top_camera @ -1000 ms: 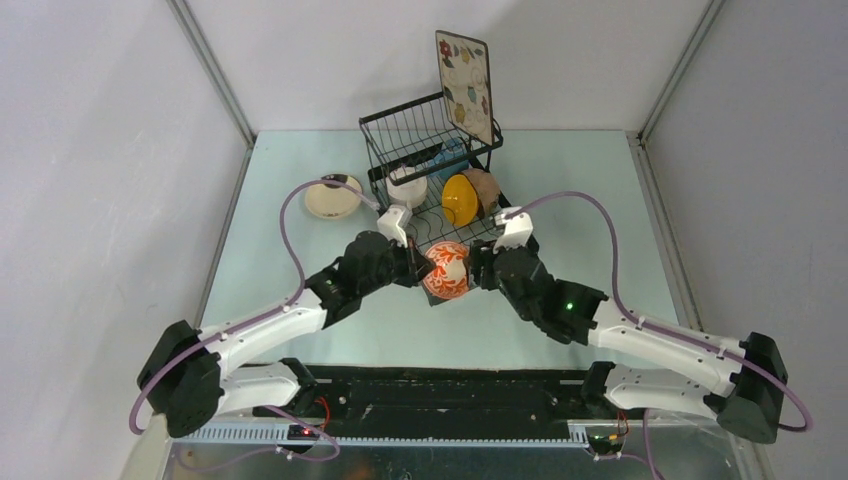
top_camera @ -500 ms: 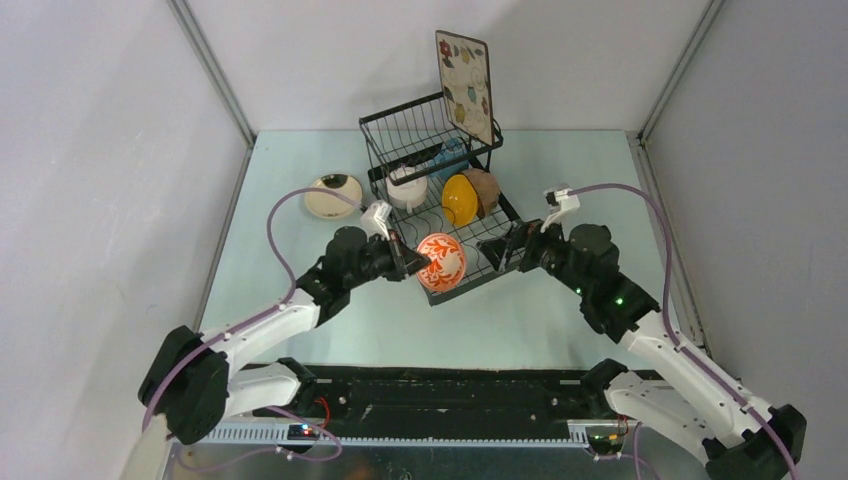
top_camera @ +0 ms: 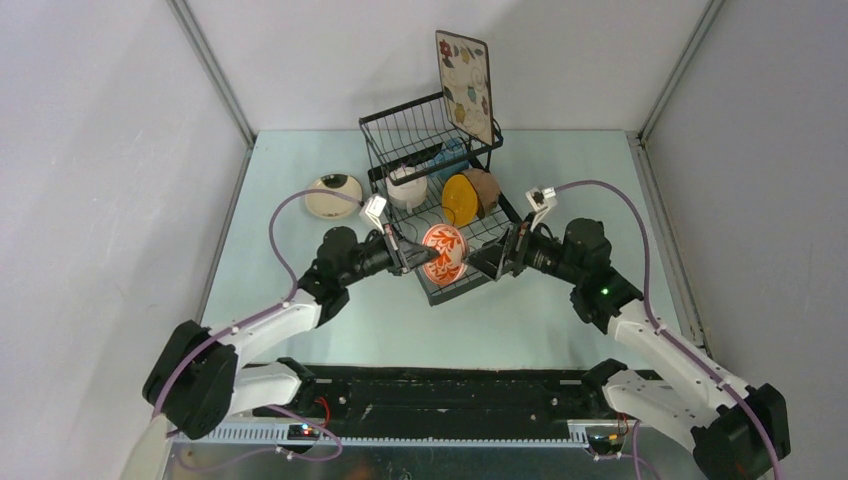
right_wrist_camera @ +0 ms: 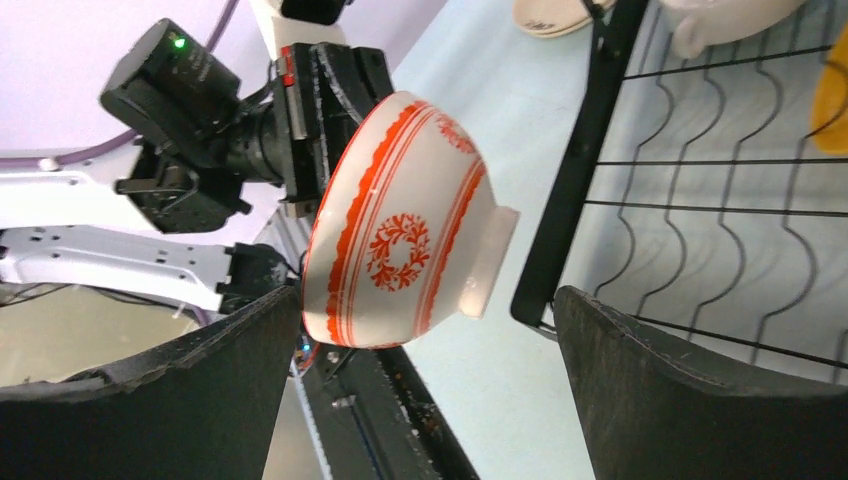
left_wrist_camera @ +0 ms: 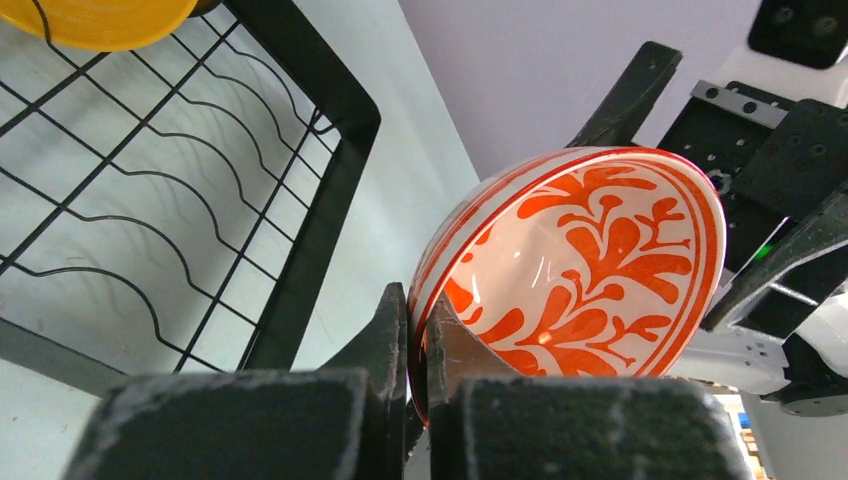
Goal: Load the mixed dishes into the dish rack
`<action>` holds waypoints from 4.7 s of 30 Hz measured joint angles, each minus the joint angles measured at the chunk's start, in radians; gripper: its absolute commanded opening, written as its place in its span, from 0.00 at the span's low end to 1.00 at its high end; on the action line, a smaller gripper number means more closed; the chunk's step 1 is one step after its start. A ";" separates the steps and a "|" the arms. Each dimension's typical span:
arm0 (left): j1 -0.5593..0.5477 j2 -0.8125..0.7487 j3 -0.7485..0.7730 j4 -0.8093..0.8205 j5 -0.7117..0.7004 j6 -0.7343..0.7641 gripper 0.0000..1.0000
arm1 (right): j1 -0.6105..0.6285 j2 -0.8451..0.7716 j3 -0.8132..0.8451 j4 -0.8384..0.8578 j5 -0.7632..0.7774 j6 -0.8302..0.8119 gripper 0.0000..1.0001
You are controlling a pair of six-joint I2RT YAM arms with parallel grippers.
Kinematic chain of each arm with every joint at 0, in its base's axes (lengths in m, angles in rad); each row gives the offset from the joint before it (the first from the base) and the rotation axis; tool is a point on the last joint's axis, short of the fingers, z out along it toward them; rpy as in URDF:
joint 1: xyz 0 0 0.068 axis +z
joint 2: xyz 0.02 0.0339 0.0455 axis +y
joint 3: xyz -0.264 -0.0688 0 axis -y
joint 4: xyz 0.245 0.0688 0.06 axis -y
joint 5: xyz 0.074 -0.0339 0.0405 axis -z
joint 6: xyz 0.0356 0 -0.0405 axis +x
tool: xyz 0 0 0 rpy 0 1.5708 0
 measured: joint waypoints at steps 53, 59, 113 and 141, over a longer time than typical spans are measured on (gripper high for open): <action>0.005 -0.127 -0.009 -0.229 -0.116 0.161 0.73 | -0.290 0.400 0.350 -0.411 -0.024 -0.505 0.09; 0.006 -0.177 -0.019 -0.223 -0.138 0.174 0.73 | -0.273 0.496 0.354 -0.481 0.042 -0.615 0.09; 0.213 -0.307 -0.155 -0.404 -0.621 0.214 1.00 | -0.077 0.190 0.195 -0.389 0.502 -0.486 0.99; 0.610 0.488 0.433 -0.619 -0.591 -0.238 0.71 | -0.064 -0.132 -0.051 -0.246 0.542 -0.288 1.00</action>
